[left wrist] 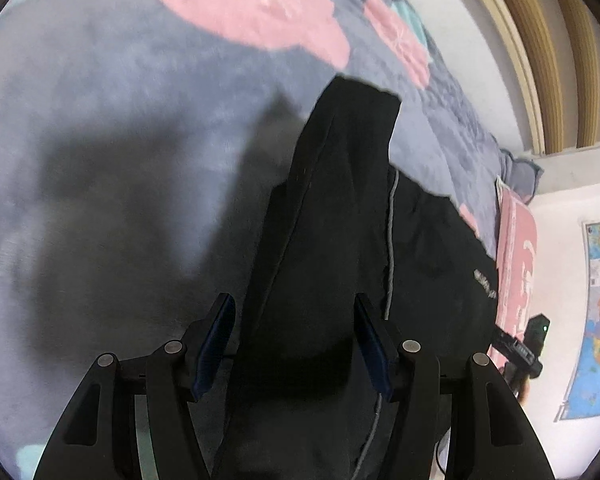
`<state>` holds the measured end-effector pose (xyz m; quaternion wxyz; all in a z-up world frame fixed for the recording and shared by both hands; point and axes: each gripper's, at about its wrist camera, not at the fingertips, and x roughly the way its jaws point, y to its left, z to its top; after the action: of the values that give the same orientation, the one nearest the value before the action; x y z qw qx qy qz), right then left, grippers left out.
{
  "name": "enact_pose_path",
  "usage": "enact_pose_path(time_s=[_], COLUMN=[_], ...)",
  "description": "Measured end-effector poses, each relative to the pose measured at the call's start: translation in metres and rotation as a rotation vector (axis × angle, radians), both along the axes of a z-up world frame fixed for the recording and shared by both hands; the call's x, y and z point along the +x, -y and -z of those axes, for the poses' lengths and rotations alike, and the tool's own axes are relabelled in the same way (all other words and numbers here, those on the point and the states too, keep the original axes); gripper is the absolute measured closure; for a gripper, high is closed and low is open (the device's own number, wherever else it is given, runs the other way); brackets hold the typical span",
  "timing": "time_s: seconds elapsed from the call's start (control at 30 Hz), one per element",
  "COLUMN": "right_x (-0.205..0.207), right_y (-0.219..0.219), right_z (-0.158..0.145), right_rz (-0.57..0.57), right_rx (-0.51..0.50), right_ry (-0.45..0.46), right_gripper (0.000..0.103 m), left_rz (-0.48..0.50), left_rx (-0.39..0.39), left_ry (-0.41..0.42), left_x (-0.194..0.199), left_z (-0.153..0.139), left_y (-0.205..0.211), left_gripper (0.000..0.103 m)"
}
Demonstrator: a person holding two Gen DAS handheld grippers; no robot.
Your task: Fold large clothes
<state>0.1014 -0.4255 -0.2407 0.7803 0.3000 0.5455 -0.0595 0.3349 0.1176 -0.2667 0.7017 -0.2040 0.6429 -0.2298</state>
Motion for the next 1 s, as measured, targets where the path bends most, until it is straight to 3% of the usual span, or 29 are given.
enact_pose_path(time_s=[0.23, 0.47, 0.5, 0.53, 0.57, 0.63, 0.67, 0.8, 0.87, 0.9, 1.0], right_x=[0.022, 0.037, 0.037, 0.038, 0.037, 0.035, 0.035, 0.041, 0.048, 0.050, 0.050], right_y=[-0.015, -0.024, -0.026, -0.031, -0.034, -0.040, -0.044, -0.052, -0.053, -0.053, -0.054], right_z=[0.031, 0.055, 0.054, 0.048, 0.043, 0.034, 0.028, 0.033, 0.043, 0.050, 0.053], right_rz=[-0.077, -0.059, -0.067, -0.087, -0.102, -0.132, -0.154, -0.188, -0.182, -0.170, -0.141], right_rx=[0.112, 0.225, 0.223, 0.206, 0.189, 0.159, 0.138, 0.130, 0.147, 0.180, 0.222], right_ry=[-0.022, -0.028, -0.020, -0.002, 0.007, 0.018, 0.020, -0.010, -0.036, -0.046, -0.034], right_gripper=[0.022, 0.013, 0.020, 0.029, 0.032, 0.046, 0.047, 0.039, 0.027, 0.022, 0.025], left_rz=[0.006, -0.003, 0.000, 0.011, 0.022, 0.037, 0.041, 0.041, 0.022, 0.011, -0.033], left_rx=[-0.068, -0.117, -0.118, -0.131, -0.136, -0.150, -0.167, -0.167, -0.150, -0.158, -0.189], left_ry=[-0.047, -0.057, -0.039, -0.018, 0.004, 0.030, 0.031, 0.010, -0.025, -0.054, -0.062], left_x=[0.002, -0.002, -0.004, -0.007, -0.011, -0.016, -0.018, -0.018, -0.016, -0.015, -0.017], left_z=[0.022, 0.031, 0.028, 0.024, 0.018, 0.009, 0.006, 0.011, 0.024, 0.033, 0.038], left_y=[0.012, 0.015, 0.015, 0.016, 0.017, 0.016, 0.015, 0.015, 0.018, 0.020, 0.020], left_gripper=[0.032, 0.032, 0.037, 0.051, 0.057, 0.062, 0.062, 0.057, 0.038, 0.037, 0.040])
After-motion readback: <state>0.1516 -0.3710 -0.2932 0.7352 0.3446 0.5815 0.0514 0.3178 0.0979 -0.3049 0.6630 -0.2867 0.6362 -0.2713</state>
